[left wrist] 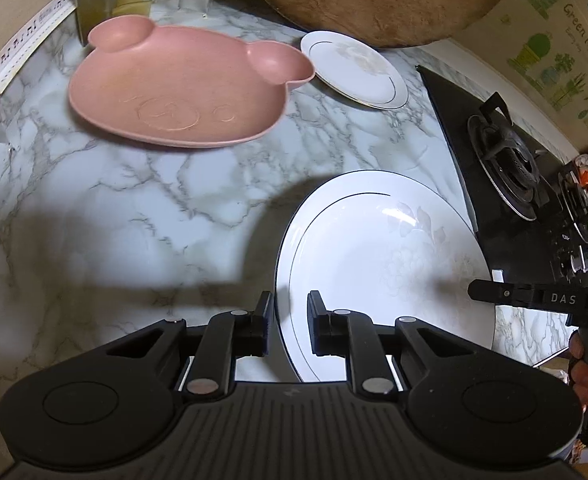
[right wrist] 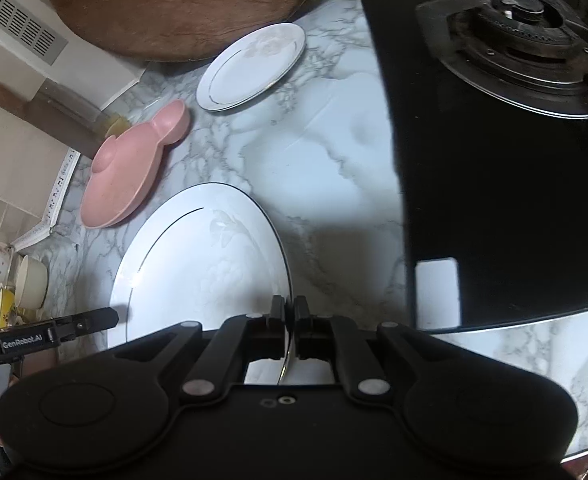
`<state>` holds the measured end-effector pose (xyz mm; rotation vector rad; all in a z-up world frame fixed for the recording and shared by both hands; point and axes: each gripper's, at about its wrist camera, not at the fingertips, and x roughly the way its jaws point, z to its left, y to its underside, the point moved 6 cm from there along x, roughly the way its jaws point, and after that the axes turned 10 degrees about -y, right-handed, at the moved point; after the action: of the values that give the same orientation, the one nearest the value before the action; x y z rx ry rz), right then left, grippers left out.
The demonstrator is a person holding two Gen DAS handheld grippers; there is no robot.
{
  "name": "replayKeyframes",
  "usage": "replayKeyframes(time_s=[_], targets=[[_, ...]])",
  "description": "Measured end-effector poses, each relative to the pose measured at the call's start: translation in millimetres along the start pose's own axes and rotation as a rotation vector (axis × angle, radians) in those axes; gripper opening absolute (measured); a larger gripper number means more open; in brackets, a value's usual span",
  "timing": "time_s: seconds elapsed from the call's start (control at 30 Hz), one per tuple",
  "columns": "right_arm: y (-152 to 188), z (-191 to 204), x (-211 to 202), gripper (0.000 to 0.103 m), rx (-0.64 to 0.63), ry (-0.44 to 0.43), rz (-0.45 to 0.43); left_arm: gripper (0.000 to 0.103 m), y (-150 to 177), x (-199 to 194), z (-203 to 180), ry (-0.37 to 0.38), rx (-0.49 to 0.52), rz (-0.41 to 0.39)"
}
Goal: Organize plates and bowls
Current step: 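Lift the white plate with both grippers toward the small floral saucer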
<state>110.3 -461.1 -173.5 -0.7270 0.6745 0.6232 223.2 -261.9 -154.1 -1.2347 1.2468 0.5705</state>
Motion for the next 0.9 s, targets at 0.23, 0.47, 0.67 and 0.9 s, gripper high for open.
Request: replayKeyframes(time_s=[0.23,0.47,0.67,0.9], targets=[[1,1,3,0.008,-0.035,0.029,0.001,0.016,-2,2,1,-0.005,0.004,-0.008],[-2,10,-8,0.014,-0.119,0.089,-0.033,0.016,-3,-4,4,-0.038,0.022,-0.044],[-3,26,-19,0.021,-0.204,0.121,-0.072,0.017,-5,-17,2,-0.066,0.061,-0.115],[2,57,-31,0.053,-0.319,0.102,-0.127,0.036,-5,-38,-4,-0.082,0.113,-0.217]])
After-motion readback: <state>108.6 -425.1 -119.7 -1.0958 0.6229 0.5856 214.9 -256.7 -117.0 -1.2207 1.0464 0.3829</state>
